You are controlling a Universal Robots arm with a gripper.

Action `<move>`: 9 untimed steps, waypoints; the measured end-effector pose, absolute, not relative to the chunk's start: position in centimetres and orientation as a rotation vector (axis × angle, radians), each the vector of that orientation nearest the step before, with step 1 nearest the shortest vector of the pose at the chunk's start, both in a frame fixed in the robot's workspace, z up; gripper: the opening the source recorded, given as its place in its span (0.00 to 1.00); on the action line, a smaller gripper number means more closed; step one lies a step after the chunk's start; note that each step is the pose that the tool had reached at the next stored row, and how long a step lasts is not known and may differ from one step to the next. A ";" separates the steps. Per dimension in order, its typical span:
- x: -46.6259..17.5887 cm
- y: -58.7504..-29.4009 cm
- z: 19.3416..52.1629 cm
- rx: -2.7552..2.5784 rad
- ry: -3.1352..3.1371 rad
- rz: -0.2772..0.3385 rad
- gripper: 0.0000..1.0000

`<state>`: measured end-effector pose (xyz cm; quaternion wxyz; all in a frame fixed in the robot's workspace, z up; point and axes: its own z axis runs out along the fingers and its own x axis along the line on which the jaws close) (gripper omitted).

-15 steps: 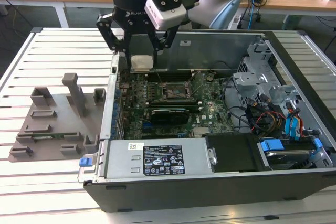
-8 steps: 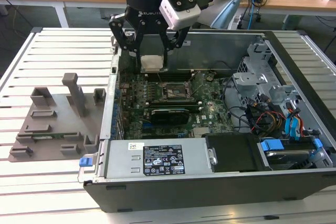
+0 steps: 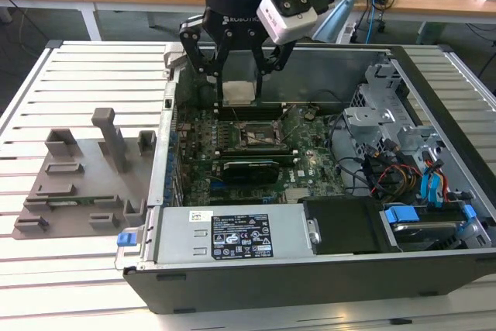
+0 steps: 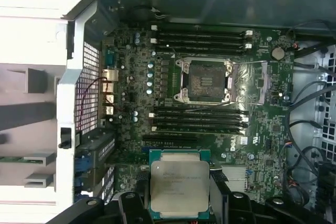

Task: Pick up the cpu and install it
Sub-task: 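Pick up the cpu and move it towards the insertion slot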

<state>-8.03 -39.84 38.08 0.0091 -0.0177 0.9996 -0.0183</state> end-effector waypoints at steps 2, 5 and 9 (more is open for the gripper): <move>-7.6 -39.8 38.1 -0.055 3.123 -0.057 0.55; -6.9 -39.8 38.1 -0.055 3.123 -0.057 0.55; -5.7 -39.7 38.1 -0.056 3.123 -0.057 0.55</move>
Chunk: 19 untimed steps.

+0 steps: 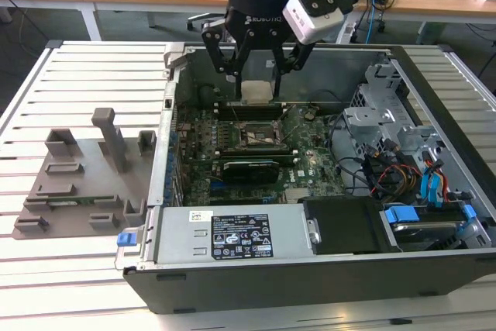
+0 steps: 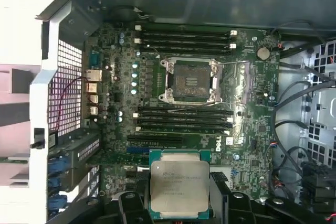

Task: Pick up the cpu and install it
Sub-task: 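Pick up the cpu and move it towards the insertion slot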

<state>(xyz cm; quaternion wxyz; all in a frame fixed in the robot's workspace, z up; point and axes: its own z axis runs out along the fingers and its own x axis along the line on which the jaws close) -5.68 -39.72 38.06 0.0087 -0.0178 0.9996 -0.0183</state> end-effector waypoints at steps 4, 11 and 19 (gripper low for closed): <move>-4.9 -39.7 38.1 -0.055 3.124 -0.057 0.55; -2.5 -39.4 38.0 -0.055 3.125 -0.057 0.55; 0.2 -39.2 37.9 -0.055 3.126 -0.057 0.55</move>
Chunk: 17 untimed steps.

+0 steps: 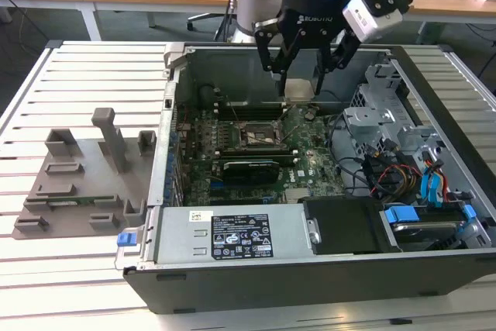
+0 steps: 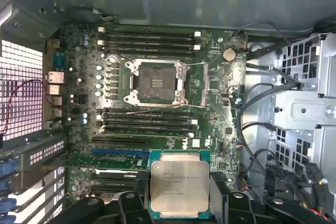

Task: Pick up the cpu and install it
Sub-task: 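Pick up the cpu and move it towards the insertion slot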

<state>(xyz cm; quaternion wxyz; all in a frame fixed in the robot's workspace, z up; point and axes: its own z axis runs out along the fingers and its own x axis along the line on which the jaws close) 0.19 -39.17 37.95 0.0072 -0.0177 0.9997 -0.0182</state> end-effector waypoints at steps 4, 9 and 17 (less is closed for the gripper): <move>1.6 -39.0 37.9 -0.055 3.127 -0.057 0.55; 2.5 -38.4 37.5 -0.055 3.130 -0.057 0.55; 1.3 -36.3 36.0 -0.056 3.130 -0.057 0.55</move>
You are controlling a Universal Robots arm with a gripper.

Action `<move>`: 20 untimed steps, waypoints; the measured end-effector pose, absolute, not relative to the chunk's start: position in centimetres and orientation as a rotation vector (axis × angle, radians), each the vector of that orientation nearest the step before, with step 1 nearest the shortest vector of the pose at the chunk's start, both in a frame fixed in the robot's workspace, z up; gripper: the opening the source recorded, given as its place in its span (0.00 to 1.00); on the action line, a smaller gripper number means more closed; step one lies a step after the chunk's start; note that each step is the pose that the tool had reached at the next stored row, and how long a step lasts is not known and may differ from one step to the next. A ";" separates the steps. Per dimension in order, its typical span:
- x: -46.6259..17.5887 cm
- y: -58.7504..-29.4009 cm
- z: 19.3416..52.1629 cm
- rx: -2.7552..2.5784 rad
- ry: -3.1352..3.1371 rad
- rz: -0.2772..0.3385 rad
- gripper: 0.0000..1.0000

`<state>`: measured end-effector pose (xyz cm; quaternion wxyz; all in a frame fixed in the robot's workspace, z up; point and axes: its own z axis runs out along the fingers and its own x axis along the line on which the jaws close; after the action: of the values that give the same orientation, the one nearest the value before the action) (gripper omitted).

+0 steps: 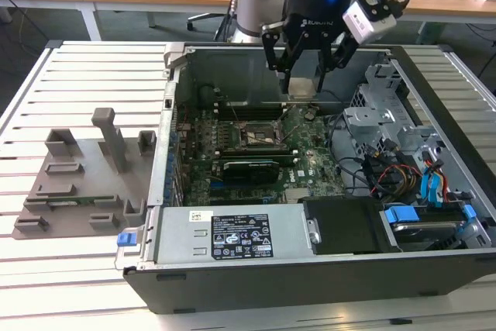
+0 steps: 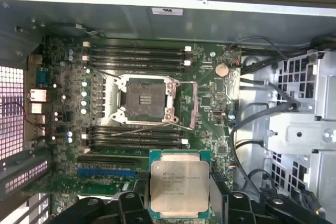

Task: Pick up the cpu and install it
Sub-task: 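Pick up the cpu and move it towards the insertion slot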

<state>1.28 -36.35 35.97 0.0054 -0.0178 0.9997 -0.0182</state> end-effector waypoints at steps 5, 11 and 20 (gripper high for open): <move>0.9 -35.5 35.4 -0.056 3.130 -0.057 0.55; 0.4 -34.7 34.8 -0.056 3.130 -0.057 0.55; 0.1 -34.1 33.8 -0.056 3.130 -0.057 0.55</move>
<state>0.08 -34.11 33.77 0.0054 -0.0178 0.9997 -0.0182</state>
